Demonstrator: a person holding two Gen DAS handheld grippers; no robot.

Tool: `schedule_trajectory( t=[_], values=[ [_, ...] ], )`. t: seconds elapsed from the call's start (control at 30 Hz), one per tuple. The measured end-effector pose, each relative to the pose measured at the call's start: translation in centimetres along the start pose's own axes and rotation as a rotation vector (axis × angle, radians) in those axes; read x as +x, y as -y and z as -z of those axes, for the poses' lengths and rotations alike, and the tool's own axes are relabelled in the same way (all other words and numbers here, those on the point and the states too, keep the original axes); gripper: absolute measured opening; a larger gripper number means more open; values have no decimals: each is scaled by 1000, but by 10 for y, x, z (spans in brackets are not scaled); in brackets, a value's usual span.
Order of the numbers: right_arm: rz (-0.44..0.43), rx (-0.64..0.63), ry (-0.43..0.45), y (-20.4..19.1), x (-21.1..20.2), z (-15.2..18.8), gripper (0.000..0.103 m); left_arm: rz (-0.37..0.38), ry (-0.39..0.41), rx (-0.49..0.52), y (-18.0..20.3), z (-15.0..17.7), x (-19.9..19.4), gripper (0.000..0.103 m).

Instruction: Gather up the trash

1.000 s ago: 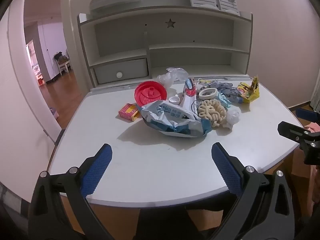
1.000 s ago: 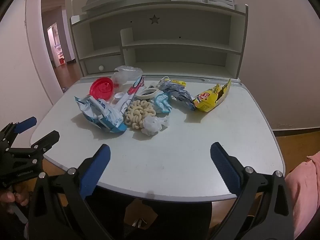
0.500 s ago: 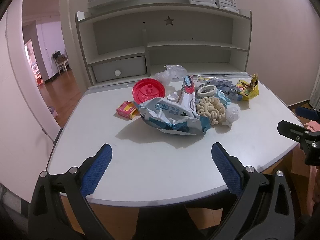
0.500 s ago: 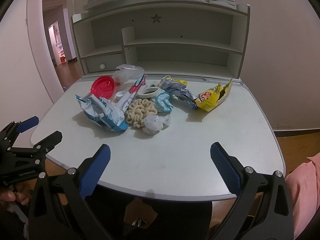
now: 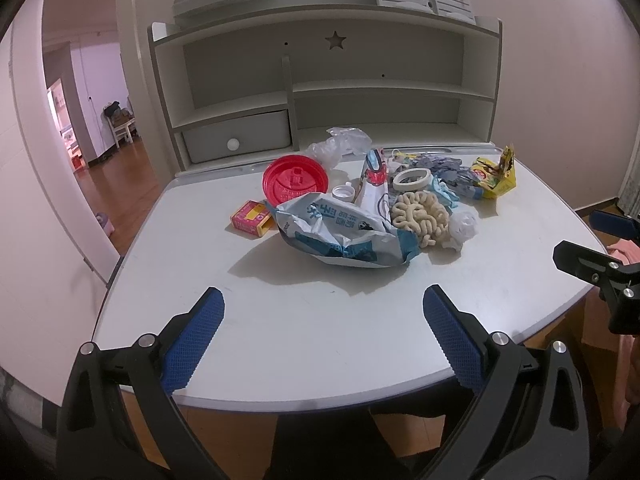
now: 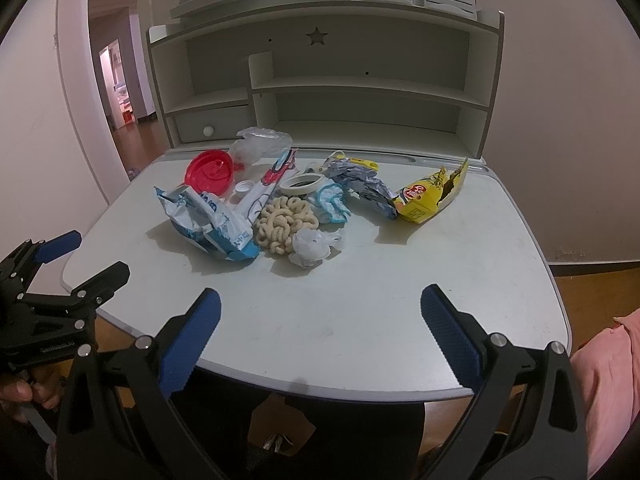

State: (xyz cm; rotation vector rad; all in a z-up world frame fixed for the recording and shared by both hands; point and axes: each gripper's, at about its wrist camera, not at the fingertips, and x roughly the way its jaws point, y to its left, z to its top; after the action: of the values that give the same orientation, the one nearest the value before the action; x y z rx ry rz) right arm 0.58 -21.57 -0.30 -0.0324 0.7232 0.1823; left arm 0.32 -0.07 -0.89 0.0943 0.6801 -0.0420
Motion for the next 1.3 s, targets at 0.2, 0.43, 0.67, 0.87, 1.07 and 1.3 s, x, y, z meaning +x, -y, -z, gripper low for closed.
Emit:
schedule_trajectory(
  t=[0.2,0.43,0.67,0.87,1.07,1.3],
  values=[
    [-1,-3,0,-2,0,1,97,10,-10,-14,-2,0,2,97],
    [-6,-2,-13,-2,3,6,97,0,-41,-47,-31,-9,19,97],
    [-32,-14,-69,10,31,12,97,-89,-87,-2,-83,-24,72,97],
    [-47,-17,-161,23,70,19,97,-54,-212,103,-105,-40,150,97],
    [-80,-28,-239,32,108,12,97,6,-257,175,-108,-59,199,97],
    [-90,-78,-272,24,144,-16,85,53,-222,172,-107,-67,218,63]
  ],
)
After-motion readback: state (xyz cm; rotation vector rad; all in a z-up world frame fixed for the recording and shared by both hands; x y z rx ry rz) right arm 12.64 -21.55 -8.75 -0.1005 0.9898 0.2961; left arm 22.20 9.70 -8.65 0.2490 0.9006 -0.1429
